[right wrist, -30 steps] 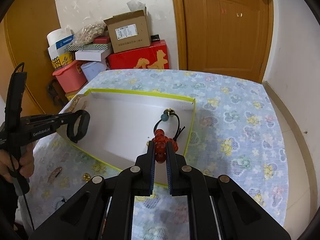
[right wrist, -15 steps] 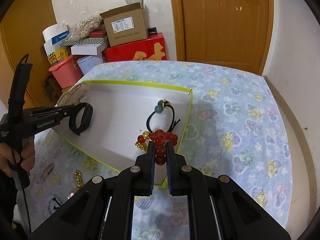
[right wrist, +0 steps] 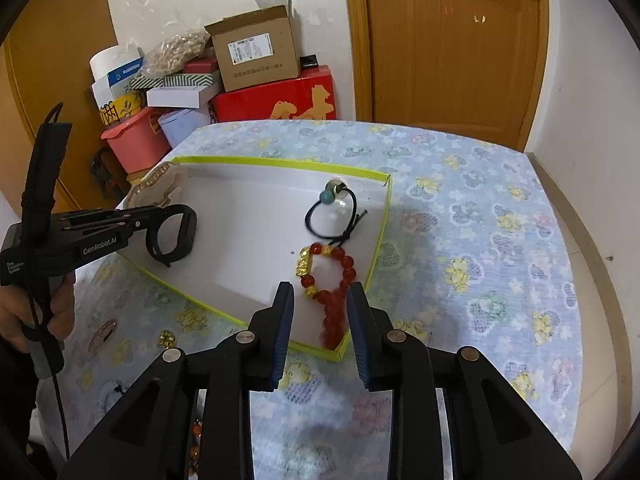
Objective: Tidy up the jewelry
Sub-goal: 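Lift the red bead bracelet with the right tool and drop it in the tray, then release the black watch band into the tray with the left tool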
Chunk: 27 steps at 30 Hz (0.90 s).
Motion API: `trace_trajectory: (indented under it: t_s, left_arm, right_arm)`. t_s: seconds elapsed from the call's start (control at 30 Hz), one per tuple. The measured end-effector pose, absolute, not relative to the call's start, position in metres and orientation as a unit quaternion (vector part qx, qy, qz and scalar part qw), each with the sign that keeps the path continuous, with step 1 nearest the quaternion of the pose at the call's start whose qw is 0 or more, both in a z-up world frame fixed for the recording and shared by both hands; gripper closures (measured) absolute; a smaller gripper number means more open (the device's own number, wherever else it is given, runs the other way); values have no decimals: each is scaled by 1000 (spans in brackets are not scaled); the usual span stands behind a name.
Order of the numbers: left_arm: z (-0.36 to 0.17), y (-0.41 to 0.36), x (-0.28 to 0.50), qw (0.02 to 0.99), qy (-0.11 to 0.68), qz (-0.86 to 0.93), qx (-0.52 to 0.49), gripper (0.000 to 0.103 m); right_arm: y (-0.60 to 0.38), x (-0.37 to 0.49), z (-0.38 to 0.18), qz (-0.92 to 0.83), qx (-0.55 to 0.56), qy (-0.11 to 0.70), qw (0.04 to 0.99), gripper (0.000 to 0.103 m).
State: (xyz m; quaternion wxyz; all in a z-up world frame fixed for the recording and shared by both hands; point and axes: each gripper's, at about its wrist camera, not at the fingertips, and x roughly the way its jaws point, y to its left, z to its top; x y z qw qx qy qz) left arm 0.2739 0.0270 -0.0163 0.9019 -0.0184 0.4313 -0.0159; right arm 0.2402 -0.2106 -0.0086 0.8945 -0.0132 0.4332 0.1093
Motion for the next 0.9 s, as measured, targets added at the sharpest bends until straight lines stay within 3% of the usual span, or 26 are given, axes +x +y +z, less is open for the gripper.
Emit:
trace_trajectory:
  t_s: [0.27,0.9]
  left_arm:
    - [-1,25,240,908,417,-32,-26,85]
    - [16,28,115,920,387,-38,-38,85]
  right_arm:
    - [-209,211,8,106,-6,419,902,75]
    - [-195,105,18,139,5,412,901,73]
